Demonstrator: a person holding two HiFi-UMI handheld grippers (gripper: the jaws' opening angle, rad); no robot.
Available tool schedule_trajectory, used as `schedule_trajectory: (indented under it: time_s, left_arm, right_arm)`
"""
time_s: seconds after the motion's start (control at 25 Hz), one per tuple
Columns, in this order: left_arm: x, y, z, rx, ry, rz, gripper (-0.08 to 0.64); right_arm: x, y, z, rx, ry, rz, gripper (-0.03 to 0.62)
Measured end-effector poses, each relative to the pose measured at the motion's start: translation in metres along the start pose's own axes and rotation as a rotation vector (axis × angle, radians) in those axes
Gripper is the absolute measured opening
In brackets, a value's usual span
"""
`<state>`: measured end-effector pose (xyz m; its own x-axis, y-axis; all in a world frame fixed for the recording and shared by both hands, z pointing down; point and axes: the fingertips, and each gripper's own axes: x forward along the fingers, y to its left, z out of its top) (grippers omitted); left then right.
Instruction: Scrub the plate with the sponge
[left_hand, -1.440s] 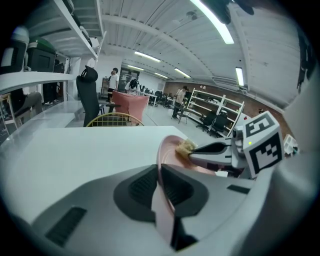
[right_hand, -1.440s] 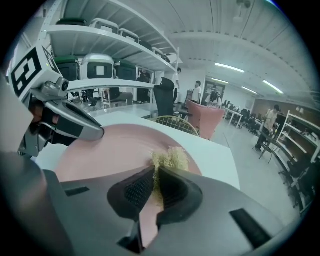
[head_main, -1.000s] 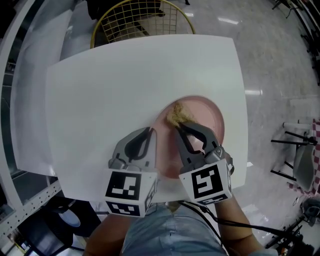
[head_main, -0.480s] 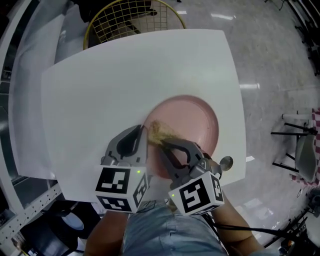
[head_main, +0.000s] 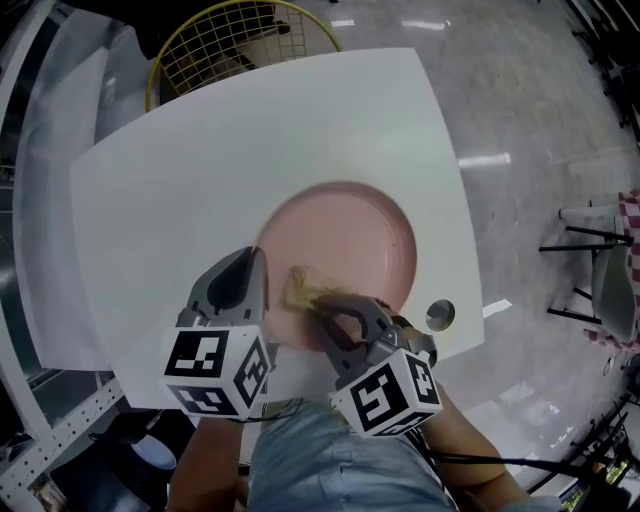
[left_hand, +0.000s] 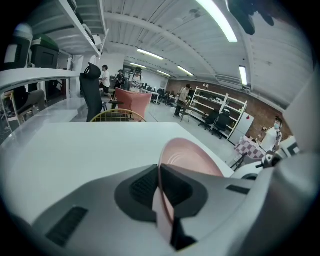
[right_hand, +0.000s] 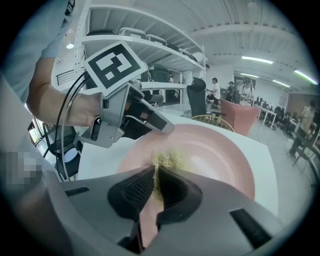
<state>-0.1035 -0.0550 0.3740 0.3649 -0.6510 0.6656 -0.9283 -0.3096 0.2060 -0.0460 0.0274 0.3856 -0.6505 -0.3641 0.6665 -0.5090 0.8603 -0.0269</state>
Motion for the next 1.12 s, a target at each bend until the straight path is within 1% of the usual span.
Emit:
schedule_trajectory:
  time_s: [0.24,0.52,0.8,1.12]
  left_arm:
    - [0.0,-0.003,0.003,0.013,-0.001,0.013,0.023]
    - [0.0,-0.007,0.007,0.037,0.008,0.021,0.023]
    - [0.001,-0.013,0.01,0.044,0.01,0.015,0.023]
    - [0.003,-0.014,0.01,0.047,0.015,-0.002,0.025]
  right_arm:
    - [-0.015,-0.008,-0.024,0.05,0.033,-0.033,0.033]
    - [-0.032,-0.043,-0.047,0.144,0.061,-0.14,0.033]
    - [-0.037,-0.082,-0.05,0.202,0.074,-0.238,0.033]
    - [-0.032,-0.11,-0.045,0.234,0.079,-0.298,0.034]
